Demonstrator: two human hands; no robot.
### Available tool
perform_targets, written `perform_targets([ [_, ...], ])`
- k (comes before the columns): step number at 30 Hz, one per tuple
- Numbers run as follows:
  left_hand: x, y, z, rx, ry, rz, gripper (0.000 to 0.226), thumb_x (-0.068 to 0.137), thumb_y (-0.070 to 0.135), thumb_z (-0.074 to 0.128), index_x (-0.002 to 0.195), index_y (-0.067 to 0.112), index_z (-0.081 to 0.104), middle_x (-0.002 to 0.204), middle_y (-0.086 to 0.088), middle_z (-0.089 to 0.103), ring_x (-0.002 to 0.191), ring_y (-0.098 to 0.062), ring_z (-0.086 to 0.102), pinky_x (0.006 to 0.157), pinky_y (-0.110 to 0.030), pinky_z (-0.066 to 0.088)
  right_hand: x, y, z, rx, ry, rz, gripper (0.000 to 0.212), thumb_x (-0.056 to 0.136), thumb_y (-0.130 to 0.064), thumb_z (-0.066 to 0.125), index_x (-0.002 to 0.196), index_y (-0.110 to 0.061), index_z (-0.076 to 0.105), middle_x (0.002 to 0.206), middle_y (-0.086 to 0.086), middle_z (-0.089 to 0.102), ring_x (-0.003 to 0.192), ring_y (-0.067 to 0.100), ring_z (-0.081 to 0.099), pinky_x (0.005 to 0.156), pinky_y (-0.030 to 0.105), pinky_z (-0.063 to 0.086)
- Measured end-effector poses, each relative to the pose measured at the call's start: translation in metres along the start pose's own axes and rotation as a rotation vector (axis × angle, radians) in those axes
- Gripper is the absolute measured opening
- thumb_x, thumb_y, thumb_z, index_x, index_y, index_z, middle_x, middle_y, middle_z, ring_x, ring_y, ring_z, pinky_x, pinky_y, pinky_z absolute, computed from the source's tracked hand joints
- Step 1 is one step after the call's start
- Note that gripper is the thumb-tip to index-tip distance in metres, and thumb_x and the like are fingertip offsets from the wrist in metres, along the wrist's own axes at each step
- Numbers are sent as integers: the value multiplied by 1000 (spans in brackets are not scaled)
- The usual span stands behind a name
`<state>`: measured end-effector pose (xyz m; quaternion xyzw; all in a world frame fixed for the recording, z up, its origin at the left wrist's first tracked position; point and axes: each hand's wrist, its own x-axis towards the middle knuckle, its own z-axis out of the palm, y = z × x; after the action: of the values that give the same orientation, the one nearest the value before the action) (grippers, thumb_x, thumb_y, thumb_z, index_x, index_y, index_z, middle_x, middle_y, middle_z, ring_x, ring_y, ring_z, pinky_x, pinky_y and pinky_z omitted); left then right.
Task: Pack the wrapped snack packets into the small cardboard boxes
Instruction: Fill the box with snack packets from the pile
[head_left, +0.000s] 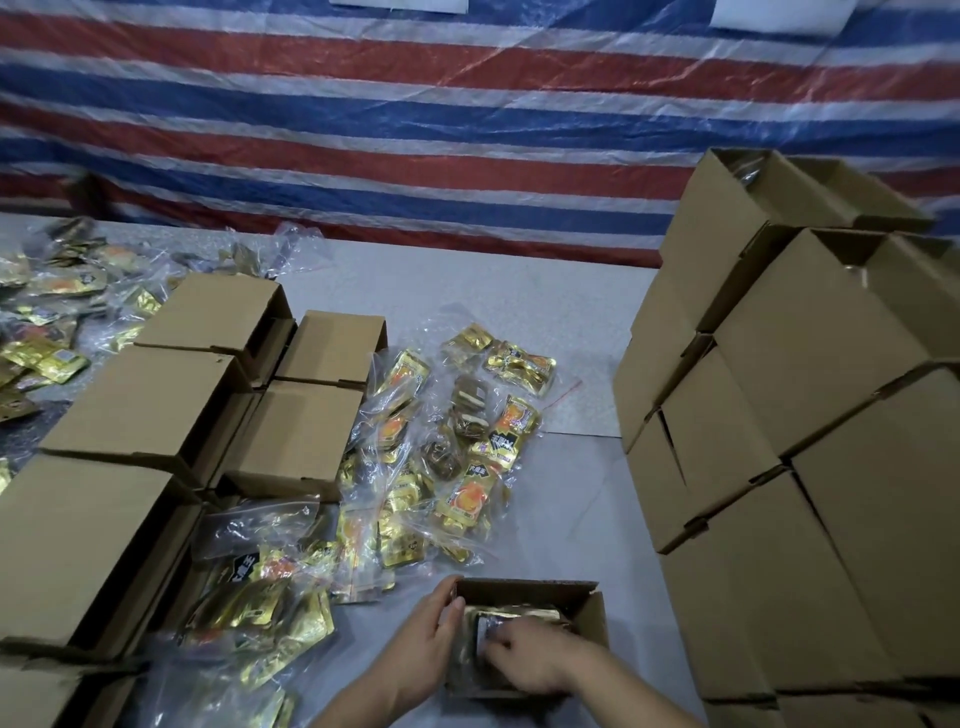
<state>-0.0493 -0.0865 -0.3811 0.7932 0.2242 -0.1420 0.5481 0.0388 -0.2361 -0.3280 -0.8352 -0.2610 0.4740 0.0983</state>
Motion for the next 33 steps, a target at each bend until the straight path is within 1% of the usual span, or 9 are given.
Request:
perform_targets([
  [3,3,7,3,-13,-3,0,24,106,34,37,116,54,45,125,28,52,120,10,46,86,6,26,-21,14,-13,95,375,-97,21,94,-39,51,89,-25,66,93,-11,66,90,10,62,85,30,51],
  [6,7,19,13,-4,-9,-7,33,106,38,35,136,45,43,134,20,51,122,2,44,94,-6,29,-32,39,-27,-121,628,-181,32,94,-36,52,126,-31,53,122,-15,51,115,7,48,103,25,40],
  [8,11,29,20,2,-4,-23,41,106,40,33,146,36,38,142,10,49,122,1,40,99,-14,27,-31,53,-32,-260,569,-102,45,96,-31,50,140,-25,43,135,-9,47,126,15,45,108,31,35],
  [12,24,51,33,0,-4,-8,41,106,38,33,145,29,43,145,0,51,125,-7,46,99,-13,28,-21,63,-29,-452,438,98,36,91,-10,46,126,-19,45,126,4,58,115,27,55,92,37,41],
  [17,39,74,41,-95,74,-49,68,98,51,47,154,19,25,154,-3,40,139,-20,41,115,-34,33,-15,86,-46,-144,569,245,26,92,-7,40,112,-22,45,114,3,64,107,27,63,81,34,46],
  [22,66,108,60,-147,15,-107,99,80,65,63,152,7,27,152,-11,43,137,-24,44,114,-33,34,8,94,-77,208,768,370,19,99,-16,41,116,-16,50,118,9,65,111,29,63,84,33,47],
  [25,101,131,72,15,-61,-143,76,98,52,46,154,8,21,152,-13,42,138,-28,43,112,-30,35,26,101,-104,231,782,419,15,102,-14,39,116,-11,45,123,13,62,114,31,62,88,35,47],
  [29,144,160,85,55,-45,-58,42,105,26,34,145,14,32,133,-19,58,116,-31,59,97,-32,46,40,112,-136,224,807,415,44,101,-9,35,144,-13,30,134,12,54,118,31,59,92,37,46],
  [33,180,183,92,36,-32,17,39,105,16,32,142,7,33,129,-21,59,111,-32,59,87,-27,44,53,116,-160,15,908,332,61,97,-14,46,154,-11,24,158,14,24,144,27,31,118,33,25],
])
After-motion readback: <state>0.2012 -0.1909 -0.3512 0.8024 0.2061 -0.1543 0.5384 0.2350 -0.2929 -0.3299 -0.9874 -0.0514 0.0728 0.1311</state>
